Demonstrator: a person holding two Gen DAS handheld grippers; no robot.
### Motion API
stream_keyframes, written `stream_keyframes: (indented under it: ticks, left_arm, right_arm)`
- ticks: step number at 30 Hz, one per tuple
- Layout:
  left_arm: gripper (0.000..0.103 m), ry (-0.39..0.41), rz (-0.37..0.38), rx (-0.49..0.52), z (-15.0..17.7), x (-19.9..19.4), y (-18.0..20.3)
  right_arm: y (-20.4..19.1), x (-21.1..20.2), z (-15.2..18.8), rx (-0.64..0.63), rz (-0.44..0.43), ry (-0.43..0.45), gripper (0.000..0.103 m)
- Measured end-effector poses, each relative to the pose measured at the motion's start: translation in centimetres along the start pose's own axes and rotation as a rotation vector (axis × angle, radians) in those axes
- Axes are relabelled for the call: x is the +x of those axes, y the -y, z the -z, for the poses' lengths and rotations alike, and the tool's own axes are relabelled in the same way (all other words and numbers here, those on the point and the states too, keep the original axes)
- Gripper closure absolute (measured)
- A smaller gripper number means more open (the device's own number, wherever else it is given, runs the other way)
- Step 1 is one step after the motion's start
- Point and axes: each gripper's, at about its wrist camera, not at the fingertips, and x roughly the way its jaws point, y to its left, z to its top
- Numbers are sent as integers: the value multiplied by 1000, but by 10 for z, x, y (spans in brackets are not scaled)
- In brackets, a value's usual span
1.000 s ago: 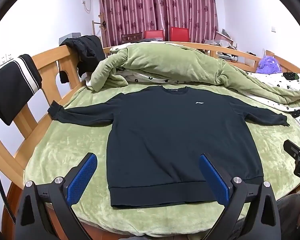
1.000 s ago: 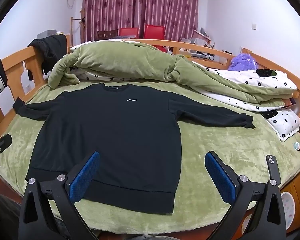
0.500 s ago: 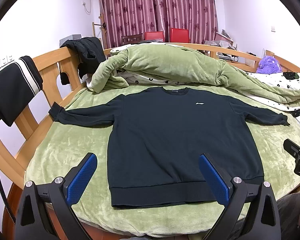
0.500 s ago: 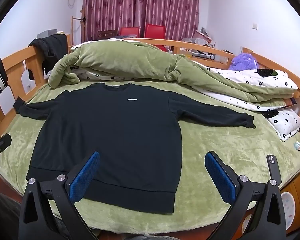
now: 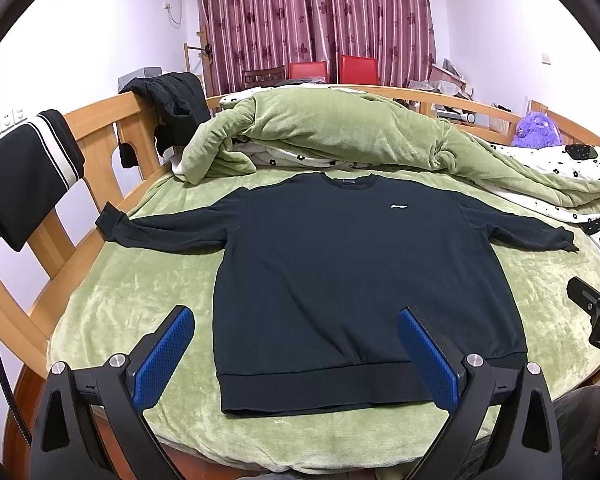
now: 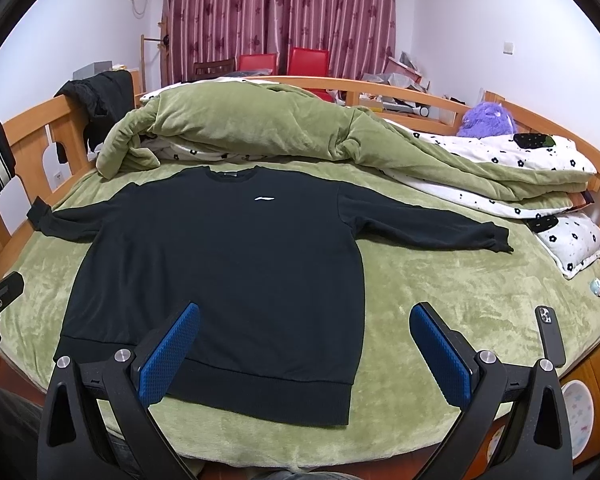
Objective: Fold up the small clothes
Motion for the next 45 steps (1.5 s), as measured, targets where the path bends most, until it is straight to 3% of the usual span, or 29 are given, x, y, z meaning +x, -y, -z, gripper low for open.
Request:
stream_keyframes:
  ticks: [45]
  left_arm:
    - [1,10,15,-4,-1,-4,0]
  right_arm:
    - [2,2,0,3,3,2,0]
